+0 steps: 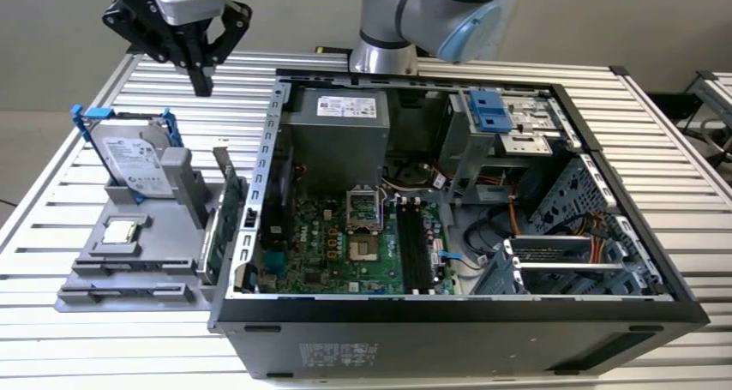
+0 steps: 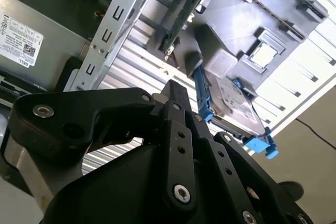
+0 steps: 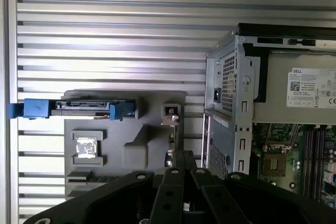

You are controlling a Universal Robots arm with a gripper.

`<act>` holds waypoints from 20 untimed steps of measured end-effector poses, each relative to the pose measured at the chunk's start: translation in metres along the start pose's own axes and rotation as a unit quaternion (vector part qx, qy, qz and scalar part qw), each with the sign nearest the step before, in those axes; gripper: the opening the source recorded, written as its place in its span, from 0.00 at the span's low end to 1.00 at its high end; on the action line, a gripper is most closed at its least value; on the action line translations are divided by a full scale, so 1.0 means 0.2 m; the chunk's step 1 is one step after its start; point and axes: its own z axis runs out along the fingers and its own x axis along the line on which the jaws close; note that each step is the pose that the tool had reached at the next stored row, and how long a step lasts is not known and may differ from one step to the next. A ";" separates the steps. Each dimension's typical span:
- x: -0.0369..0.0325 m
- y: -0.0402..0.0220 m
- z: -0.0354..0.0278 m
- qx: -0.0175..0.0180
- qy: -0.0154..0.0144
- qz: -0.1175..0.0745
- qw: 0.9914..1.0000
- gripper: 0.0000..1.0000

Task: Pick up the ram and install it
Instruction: 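Reach for the ram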

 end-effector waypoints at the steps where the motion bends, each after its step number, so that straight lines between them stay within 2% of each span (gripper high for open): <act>1: 0.006 0.000 0.000 0.000 0.000 0.000 1.000 0.00; 20: 0.143 0.001 -0.001 0.000 0.000 0.000 1.000 0.00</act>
